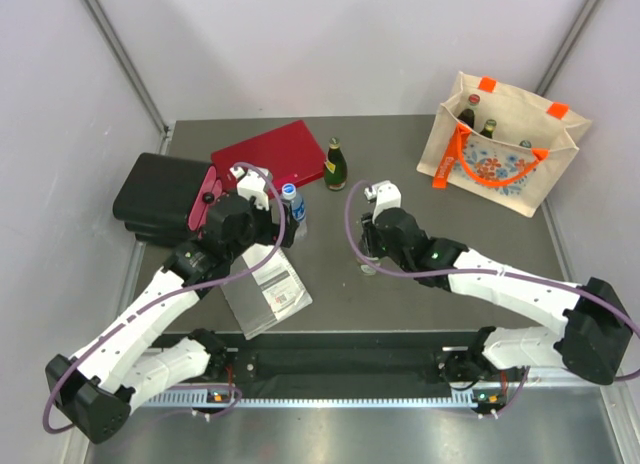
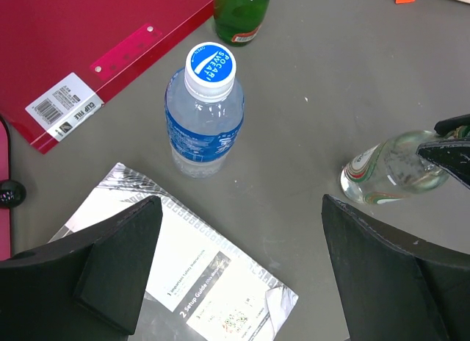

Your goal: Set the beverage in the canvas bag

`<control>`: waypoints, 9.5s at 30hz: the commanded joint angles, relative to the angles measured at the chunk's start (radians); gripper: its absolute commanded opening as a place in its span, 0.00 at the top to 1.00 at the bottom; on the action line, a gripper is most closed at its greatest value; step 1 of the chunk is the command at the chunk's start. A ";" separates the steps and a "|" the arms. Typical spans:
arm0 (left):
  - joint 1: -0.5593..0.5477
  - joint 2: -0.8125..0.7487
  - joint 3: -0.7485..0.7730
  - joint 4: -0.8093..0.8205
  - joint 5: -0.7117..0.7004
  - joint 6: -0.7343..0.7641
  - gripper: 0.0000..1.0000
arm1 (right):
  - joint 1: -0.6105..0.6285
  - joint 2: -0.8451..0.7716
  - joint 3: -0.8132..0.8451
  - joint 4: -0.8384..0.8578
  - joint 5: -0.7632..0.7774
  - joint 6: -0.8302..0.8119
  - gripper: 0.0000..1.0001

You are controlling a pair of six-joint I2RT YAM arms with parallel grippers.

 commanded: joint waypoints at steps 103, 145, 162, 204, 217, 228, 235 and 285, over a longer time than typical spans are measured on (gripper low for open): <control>-0.006 -0.028 0.010 0.030 0.088 0.006 0.06 | -1.184 0.618 0.832 0.374 -0.460 -0.358 1.00; -0.008 -0.042 0.008 0.030 0.091 0.005 0.06 | -1.172 0.729 0.827 0.263 -0.478 -0.263 0.51; -0.011 -0.059 0.008 0.027 0.070 0.006 0.06 | -1.167 0.464 0.895 0.076 -0.549 -0.093 0.48; -0.012 -0.148 -0.052 -0.031 -0.030 0.015 0.06 | -0.271 0.678 0.782 0.328 -0.248 -0.284 0.32; -0.012 -0.157 -0.052 -0.032 -0.015 0.020 0.07 | -0.250 0.841 0.875 0.348 -0.205 -0.343 0.43; -0.012 -0.149 -0.053 -0.035 -0.025 0.023 0.07 | -0.248 0.878 0.875 0.351 -0.187 -0.375 0.57; -0.012 -0.154 -0.055 -0.037 -0.027 0.023 0.07 | -0.251 0.809 0.797 0.388 -0.188 -0.367 1.00; -0.015 -0.169 -0.055 -0.032 0.008 0.020 0.07 | -0.975 0.370 1.266 -0.110 -0.378 -0.352 1.00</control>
